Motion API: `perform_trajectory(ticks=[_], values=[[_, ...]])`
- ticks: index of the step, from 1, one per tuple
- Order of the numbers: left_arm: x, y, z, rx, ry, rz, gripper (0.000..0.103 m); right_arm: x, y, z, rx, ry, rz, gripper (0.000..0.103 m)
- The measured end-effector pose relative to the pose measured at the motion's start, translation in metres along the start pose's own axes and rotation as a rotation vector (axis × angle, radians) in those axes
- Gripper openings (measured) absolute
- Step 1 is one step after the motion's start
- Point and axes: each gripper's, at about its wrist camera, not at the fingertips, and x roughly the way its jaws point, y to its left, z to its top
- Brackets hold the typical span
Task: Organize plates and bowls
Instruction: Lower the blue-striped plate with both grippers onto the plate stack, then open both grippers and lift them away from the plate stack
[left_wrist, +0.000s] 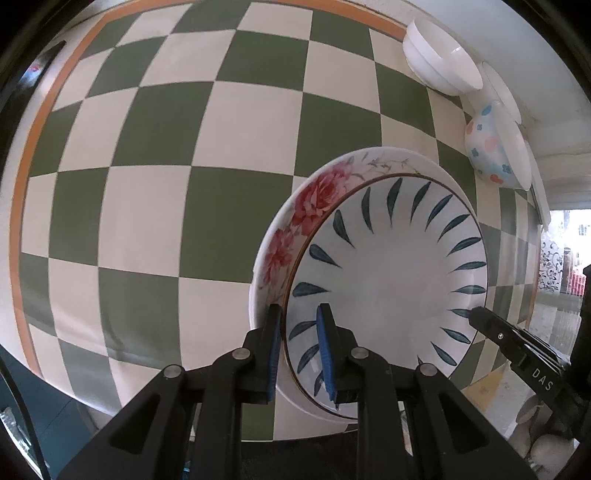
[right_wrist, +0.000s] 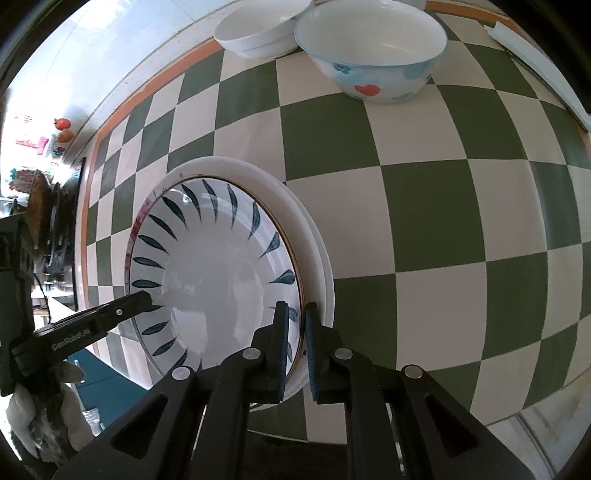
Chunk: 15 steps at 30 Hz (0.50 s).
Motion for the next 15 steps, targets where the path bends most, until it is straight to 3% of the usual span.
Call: perform_trajectory(ticks=[10,15], values=[[-0.016,-0.016,-0.006,0.053,-0.06,0.072,0.019,-0.017,0.017,-0.01,-0.049,-0.033,-0.056,0.015],[-0.04,-0.022,-0.02,0.089,-0.121,0.082,0.032,-0.032,0.026,-0.023,-0.068,-0.053,-0.066,0.044]])
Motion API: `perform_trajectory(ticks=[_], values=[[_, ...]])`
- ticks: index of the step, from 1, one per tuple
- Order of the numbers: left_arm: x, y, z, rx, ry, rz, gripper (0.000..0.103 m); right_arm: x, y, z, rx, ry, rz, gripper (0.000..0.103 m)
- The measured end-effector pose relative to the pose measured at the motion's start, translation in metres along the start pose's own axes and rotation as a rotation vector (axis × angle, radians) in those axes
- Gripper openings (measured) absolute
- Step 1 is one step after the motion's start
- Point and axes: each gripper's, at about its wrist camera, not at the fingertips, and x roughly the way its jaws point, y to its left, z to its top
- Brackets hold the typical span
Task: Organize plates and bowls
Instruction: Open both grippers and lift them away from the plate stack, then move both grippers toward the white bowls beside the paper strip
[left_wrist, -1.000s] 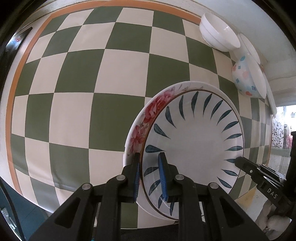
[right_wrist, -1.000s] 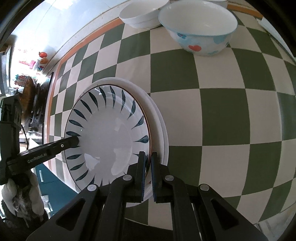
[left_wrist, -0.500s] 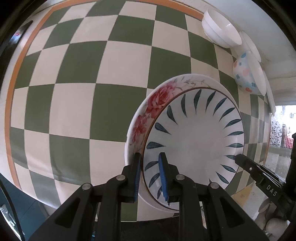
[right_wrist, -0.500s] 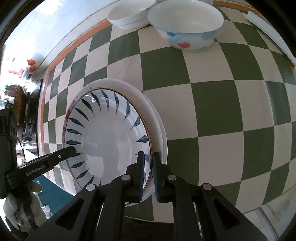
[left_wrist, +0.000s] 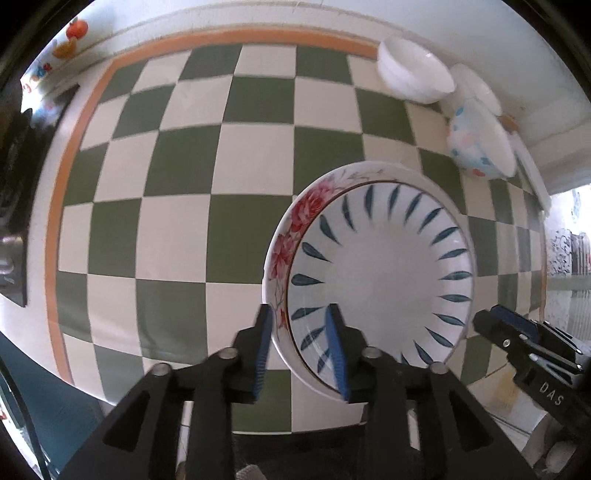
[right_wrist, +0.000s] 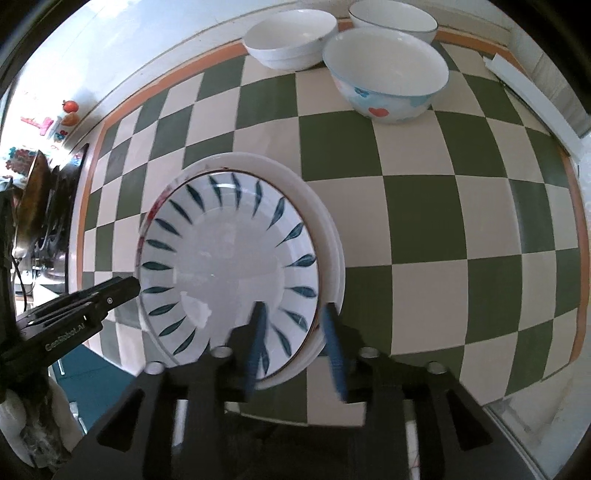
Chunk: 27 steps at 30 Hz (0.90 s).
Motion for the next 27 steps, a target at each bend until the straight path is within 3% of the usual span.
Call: perform_trajectory(ticks=[3,5,10,14,16,20,27], values=[[-0.021,-0.004,-0.008,0.027,-0.045,0.004,0.043,-0.018,0.006,-0.012,-0.013,-0.03,-0.009,0.049],[-0.037,-0.008,-0.015,0.042,-0.076,0.002,0.056,-0.032,0.009,-0.02,-0.019,-0.049,-0.008,0.052],[-0.079,-0.014,-0.034,0.077,-0.148,-0.008,0.074,-0.075,0.02,-0.042,-0.033,-0.119,-0.004,0.059],[-0.115,-0.016,-0.049,0.089,-0.217,-0.022,0.084,-0.118,0.03,-0.061,-0.048,-0.186,-0.008,0.076],[-0.135,-0.017,-0.058,0.094,-0.253,-0.027,0.093,-0.138,0.036,-0.07,-0.047,-0.224,-0.012,0.08],[-0.167,-0.017,-0.074,0.093,-0.315,-0.011,0.093,-0.172,0.046,-0.087,-0.055,-0.271,-0.022,0.084],[-0.202,-0.019,-0.096,0.091,-0.329,-0.029,0.093,-0.226,0.064,-0.12,-0.064,-0.361,-0.036,0.087]])
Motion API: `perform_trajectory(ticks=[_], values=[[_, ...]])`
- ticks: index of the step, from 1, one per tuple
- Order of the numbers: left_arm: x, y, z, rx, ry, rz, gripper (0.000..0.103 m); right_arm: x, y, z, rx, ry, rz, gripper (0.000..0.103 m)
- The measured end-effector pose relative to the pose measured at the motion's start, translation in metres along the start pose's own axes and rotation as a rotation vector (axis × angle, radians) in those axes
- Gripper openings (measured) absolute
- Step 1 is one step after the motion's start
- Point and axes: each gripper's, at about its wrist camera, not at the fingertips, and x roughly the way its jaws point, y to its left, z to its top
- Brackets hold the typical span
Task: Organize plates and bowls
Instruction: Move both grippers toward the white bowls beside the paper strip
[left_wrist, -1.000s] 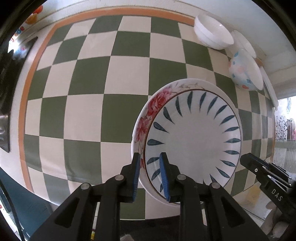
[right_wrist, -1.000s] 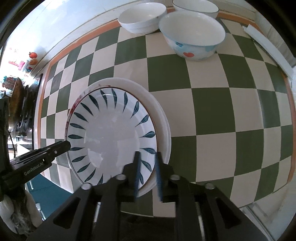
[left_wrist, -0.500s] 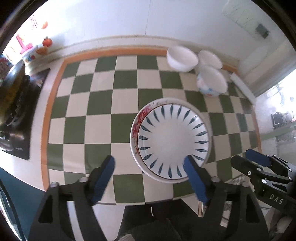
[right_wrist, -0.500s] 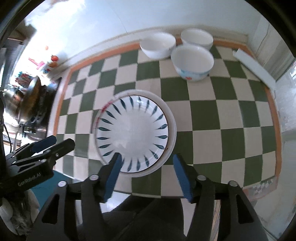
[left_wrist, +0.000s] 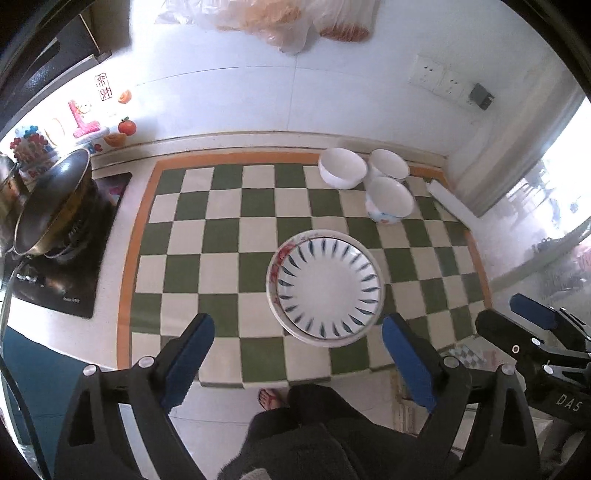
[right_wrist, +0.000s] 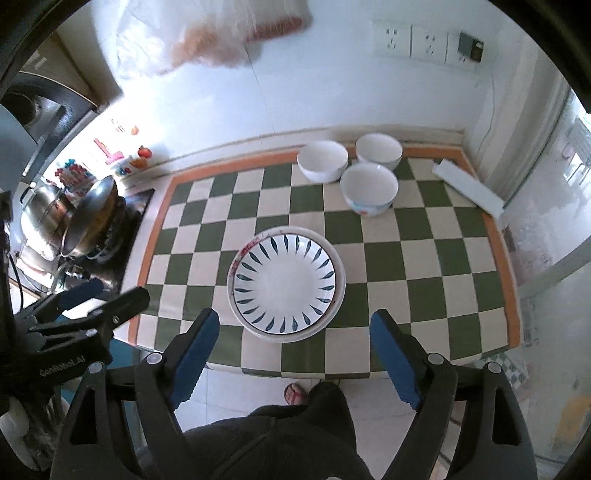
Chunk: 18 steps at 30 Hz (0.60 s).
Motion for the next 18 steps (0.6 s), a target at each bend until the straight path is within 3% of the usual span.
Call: perform_trajectory(ticks=[7,18], values=[[-0.029,-0.004,-0.01,0.019,-0.033,0.003,0.093,-0.041,0.009,-0.013,0.005,-0.058,-0.008,0.088],[-0.036,0.006,-0.015,0.015,-0.049,-0.017,0.093,-0.044,0.014,-0.023,0.056,-0.044,0.035,0.09]])
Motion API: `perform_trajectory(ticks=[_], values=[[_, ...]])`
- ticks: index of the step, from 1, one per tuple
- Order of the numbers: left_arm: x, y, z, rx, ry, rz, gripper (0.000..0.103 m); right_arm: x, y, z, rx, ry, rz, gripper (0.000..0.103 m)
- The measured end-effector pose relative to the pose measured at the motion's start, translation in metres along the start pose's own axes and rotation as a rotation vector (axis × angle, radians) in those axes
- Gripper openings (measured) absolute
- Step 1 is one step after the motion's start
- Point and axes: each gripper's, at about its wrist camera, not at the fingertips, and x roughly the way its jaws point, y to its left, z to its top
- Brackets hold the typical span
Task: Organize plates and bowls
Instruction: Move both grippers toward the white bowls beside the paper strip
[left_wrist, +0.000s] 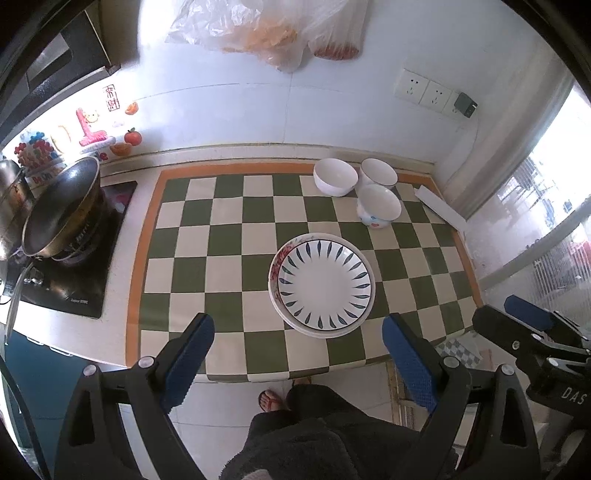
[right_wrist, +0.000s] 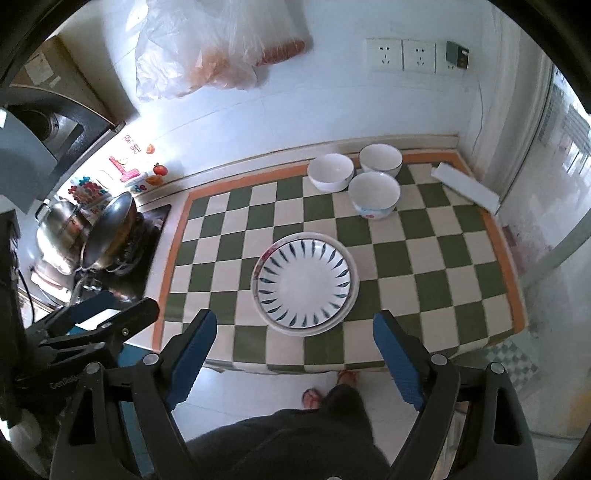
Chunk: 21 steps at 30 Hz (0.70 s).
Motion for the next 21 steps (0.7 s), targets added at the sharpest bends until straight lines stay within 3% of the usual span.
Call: perform_trajectory(ticks=[11,21], values=[[0.054,-0.001,0.038,-0.044,-0.004,0.009,0.093,0.043,-0.048,0.028,0.113,0.024,0.013,0.091],[0.175,-0.027,0.113,-0.101,0.138,0.031,0.093,0.143,-0.14,0.111,0.219,0.099,0.05,0.09]])
